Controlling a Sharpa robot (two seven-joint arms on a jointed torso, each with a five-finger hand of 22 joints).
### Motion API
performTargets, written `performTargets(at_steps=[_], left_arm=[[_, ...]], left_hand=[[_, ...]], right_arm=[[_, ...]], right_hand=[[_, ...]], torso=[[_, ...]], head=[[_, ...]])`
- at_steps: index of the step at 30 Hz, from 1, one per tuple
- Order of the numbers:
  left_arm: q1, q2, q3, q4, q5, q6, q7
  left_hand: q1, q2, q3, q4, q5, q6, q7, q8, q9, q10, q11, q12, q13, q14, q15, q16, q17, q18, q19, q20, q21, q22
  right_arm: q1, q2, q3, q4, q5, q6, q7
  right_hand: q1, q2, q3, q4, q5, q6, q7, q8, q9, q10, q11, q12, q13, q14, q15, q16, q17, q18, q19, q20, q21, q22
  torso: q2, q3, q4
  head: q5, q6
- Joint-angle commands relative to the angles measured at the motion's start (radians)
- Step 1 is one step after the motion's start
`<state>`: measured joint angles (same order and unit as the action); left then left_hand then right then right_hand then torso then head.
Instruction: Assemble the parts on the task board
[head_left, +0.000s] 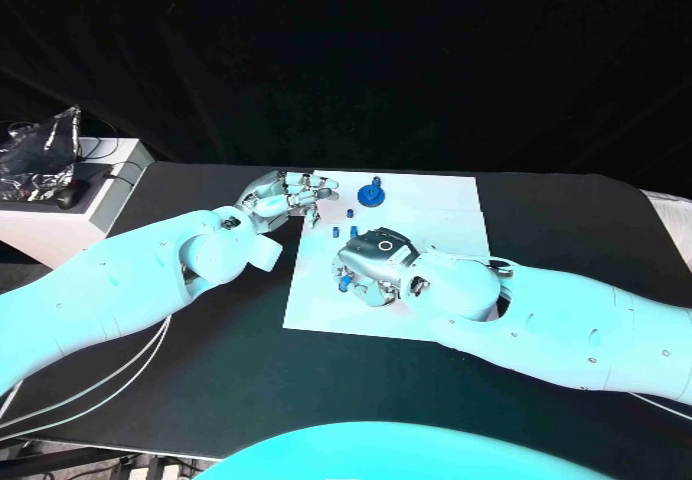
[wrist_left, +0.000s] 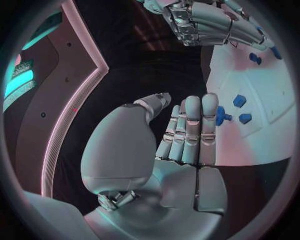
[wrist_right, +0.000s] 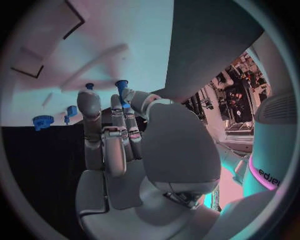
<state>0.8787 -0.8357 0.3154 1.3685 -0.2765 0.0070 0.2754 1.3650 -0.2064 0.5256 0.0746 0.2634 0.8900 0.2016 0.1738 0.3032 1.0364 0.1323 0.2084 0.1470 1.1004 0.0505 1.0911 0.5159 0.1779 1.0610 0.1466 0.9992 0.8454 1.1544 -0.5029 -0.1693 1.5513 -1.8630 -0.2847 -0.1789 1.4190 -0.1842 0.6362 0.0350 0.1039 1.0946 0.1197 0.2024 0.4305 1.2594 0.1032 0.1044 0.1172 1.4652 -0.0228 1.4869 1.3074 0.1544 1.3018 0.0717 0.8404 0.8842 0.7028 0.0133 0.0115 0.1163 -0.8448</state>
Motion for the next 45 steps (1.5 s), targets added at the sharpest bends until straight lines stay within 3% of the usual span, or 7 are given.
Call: performTargets(at_steps=[1,12,20,26,32,42,45], left_arm=[[0.0,0.0,0.001,0.004,-0.001,0.019,0.002],[0.0,-0.002,0.001,0.004,-0.001,0.019,0.001],[0.0,-0.003,0.001,0.003,-0.001,0.018,0.0],[0.0,-0.002,0.001,0.002,-0.001,0.019,0.0],[0.0,-0.001,0.001,-0.001,-0.001,0.019,0.0],[0.0,0.0,0.0,-0.006,0.0,0.02,0.001],[0.0,-0.001,0.0,-0.007,0.0,0.02,0.002]], left_hand=[[0.003,0.003,-0.001,0.004,-0.001,-0.007,-0.001,0.002,-0.001,-0.006,0.002,0.003,0.001,-0.001,0.005,0.004,0.001,-0.012,-0.006,0.001,0.005,0.0],[0.002,0.003,-0.001,0.004,-0.001,-0.006,-0.001,0.003,-0.001,-0.007,0.002,0.003,0.001,-0.001,0.005,0.004,0.001,-0.012,-0.007,0.001,0.005,-0.001],[0.0,0.005,-0.002,0.007,-0.001,-0.006,0.0,0.004,-0.001,-0.007,0.003,0.004,0.001,-0.001,0.005,0.004,0.002,-0.012,-0.007,0.002,0.005,0.0],[0.0,0.005,-0.002,0.007,-0.001,-0.006,0.0,0.004,-0.001,-0.007,0.003,0.004,0.001,-0.001,0.005,0.004,0.002,-0.012,-0.007,0.002,0.005,0.0],[-0.001,0.006,-0.002,0.008,-0.001,-0.006,0.0,0.005,-0.001,-0.008,0.003,0.004,0.001,-0.001,0.005,0.004,0.002,-0.012,-0.008,0.002,0.005,0.0],[-0.001,0.006,-0.002,0.009,-0.001,-0.006,0.0,0.005,-0.001,-0.008,0.003,0.004,0.001,-0.002,0.006,0.004,0.002,-0.011,-0.008,0.002,0.004,-0.001],[-0.001,0.006,-0.002,0.009,-0.001,-0.006,0.0,0.005,-0.001,-0.008,0.003,0.004,0.001,-0.002,0.006,0.004,0.002,-0.011,-0.008,0.002,0.004,-0.001]], right_arm=[[-0.004,0.005,-0.001,-0.008,-0.012,0.021,0.008],[-0.009,0.003,-0.005,-0.007,0.002,0.001,0.038],[-0.01,-0.017,-0.005,0.003,0.004,-0.072,0.021],[-0.011,-0.036,-0.005,0.019,0.009,-0.176,-0.013],[-0.009,-0.079,0.001,0.054,0.067,-0.263,-0.016],[0.047,-0.222,0.024,0.103,0.455,-0.263,0.05],[0.073,-0.278,0.026,0.099,0.609,-0.204,0.064]], right_hand=[[-0.006,0.016,0.007,-0.007,0.015,-0.011,0.009,0.0,0.004,0.045,-0.048,-0.014,-0.001,0.059,-0.002,-0.001,0.027,-0.005,-0.01,-0.001,-0.007,0.0],[-0.06,-0.026,-0.025,-0.017,0.068,-0.056,0.024,-0.029,0.002,-0.005,-0.029,-0.043,-0.015,0.058,0.015,-0.002,0.023,-0.003,-0.022,0.014,-0.016,0.005],[-0.091,-0.075,-0.085,-0.003,0.005,-0.16,0.035,-0.095,-0.02,-0.177,0.001,-0.04,-0.051,0.053,0.042,-0.006,0.01,0.002,-0.028,0.041,-0.056,-0.017],[0.026,-0.017,-0.406,0.073,0.007,-0.261,0.046,-0.129,-0.04,-0.284,0.015,-0.004,-0.05,0.04,0.053,-0.027,-0.04,0.014,-0.037,0.054,-0.163,-0.093],[0.116,-0.041,-0.511,0.232,0.015,-0.287,0.03,-0.132,-0.052,-0.33,0.024,0.021,-0.051,0.032,0.056,-0.044,-0.076,0.026,-0.042,0.054,-0.246,-0.154],[0.137,0.007,-0.437,0.254,0.083,-0.18,0.06,-0.072,-0.039,-0.11,-0.005,0.13,-0.027,0.049,0.037,-0.017,-0.02,0.008,0.005,0.039,-0.159,-0.071],[0.131,0.015,-0.398,0.253,0.098,-0.153,0.04,-0.054,-0.036,-0.019,-0.031,0.161,-0.006,0.051,0.018,-0.013,-0.012,0.009,0.006,0.025,-0.154,-0.063]], torso=[[0.001,-0.0009,0.0018],[0.0,0.0004,0.0001],[0.0,0.001,0.0007],[0.0,0.0013,0.0003],[-0.001,0.0011,-0.0003],[-0.004,0.0008,-0.0031],[-0.007,0.0005,-0.0066]], head=[[-0.002,0.0],[0.001,-0.003],[-0.001,0.0],[-0.003,0.003],[-0.006,0.006],[-0.027,0.027],[-0.044,0.038]])
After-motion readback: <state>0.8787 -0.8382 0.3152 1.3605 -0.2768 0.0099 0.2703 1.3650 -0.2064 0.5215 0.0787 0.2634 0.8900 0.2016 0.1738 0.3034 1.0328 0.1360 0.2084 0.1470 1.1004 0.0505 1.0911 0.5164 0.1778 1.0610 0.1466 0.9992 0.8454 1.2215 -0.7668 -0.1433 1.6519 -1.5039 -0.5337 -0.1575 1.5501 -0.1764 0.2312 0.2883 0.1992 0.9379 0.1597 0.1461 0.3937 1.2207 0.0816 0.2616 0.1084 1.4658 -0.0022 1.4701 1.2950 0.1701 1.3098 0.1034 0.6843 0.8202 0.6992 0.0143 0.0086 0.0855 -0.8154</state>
